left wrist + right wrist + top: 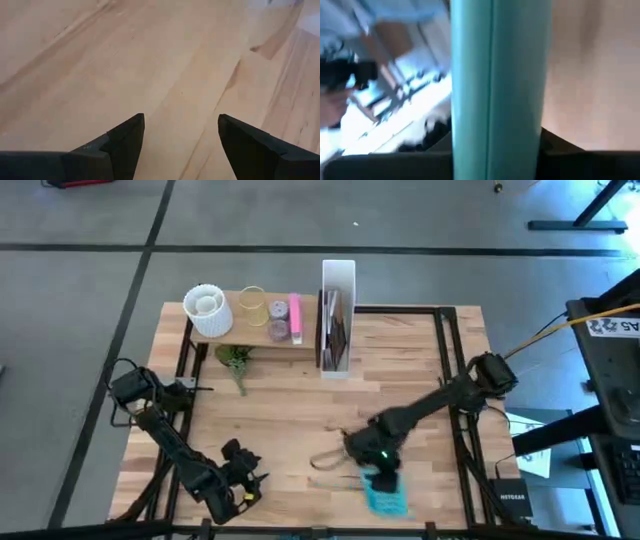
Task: Stock shelves
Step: Remove the blue calculator from under the shelf, then remove the pink stapler from the shelf
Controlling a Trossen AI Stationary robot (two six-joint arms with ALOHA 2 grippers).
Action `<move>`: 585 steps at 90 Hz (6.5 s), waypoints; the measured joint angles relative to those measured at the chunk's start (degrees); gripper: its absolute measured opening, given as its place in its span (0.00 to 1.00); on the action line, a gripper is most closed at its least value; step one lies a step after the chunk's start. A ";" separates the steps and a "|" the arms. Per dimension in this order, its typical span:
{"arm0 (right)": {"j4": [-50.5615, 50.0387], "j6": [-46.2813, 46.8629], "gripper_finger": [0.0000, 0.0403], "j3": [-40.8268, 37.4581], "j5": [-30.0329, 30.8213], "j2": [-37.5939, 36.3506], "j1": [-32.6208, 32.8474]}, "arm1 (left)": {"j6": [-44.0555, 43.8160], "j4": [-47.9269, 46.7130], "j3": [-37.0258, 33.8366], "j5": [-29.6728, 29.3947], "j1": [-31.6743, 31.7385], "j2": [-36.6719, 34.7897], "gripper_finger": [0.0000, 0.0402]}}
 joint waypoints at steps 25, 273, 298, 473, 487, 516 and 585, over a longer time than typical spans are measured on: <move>3.12 9.44 0.19 -9.76 -3.32 -3.83 9.47 | 1.08 -0.03 0.00 -0.67 -0.17 0.00 0.59; 57.52 7.69 0.87 2.71 119.06 18.45 18.34 | 56.50 -6.64 32.37 -7.83 34.26 -10.57 0.59; 61.00 9.70 0.87 2.73 115.57 21.31 18.37 | 37.73 -22.20 35.33 -0.75 54.26 -10.56 0.59; 62.28 6.80 0.87 2.77 115.18 21.33 18.37 | 43.46 -24.71 43.48 -11.95 56.49 -9.31 0.27; 62.34 6.82 0.87 2.77 115.18 21.33 18.37 | 48.16 -29.44 49.54 -18.22 46.08 -12.22 0.27; 62.29 6.35 0.87 2.77 115.49 21.33 18.21 | 39.29 -48.08 53.24 -6.68 14.59 -15.30 0.27; 67.39 7.12 0.87 2.75 113.98 21.33 18.18 | 1.76 -34.29 27.29 6.92 -26.95 -2.45 0.27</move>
